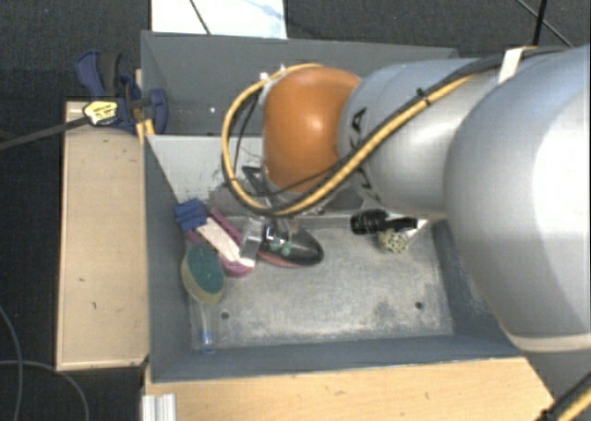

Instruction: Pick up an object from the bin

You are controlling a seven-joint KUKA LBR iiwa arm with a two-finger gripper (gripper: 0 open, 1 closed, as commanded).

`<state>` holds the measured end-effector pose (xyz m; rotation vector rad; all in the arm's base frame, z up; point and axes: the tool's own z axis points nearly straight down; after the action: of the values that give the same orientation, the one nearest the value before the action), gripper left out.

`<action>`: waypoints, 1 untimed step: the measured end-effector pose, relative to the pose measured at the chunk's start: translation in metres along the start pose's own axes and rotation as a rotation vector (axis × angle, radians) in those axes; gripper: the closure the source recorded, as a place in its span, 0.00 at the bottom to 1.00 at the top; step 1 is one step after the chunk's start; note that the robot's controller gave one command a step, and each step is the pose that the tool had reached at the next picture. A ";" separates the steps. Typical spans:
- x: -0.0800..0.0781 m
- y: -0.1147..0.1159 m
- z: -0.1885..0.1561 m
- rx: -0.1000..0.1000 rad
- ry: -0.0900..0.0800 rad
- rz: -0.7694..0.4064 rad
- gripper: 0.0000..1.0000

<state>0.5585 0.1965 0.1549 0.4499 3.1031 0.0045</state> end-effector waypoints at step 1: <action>-0.018 -0.022 0.001 0.000 -0.002 0.059 1.00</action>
Offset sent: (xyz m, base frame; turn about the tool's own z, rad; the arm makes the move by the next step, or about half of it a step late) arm 0.0093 -0.0249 -0.0020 0.0619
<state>0.5693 0.1707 0.1535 0.5415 3.0867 0.0047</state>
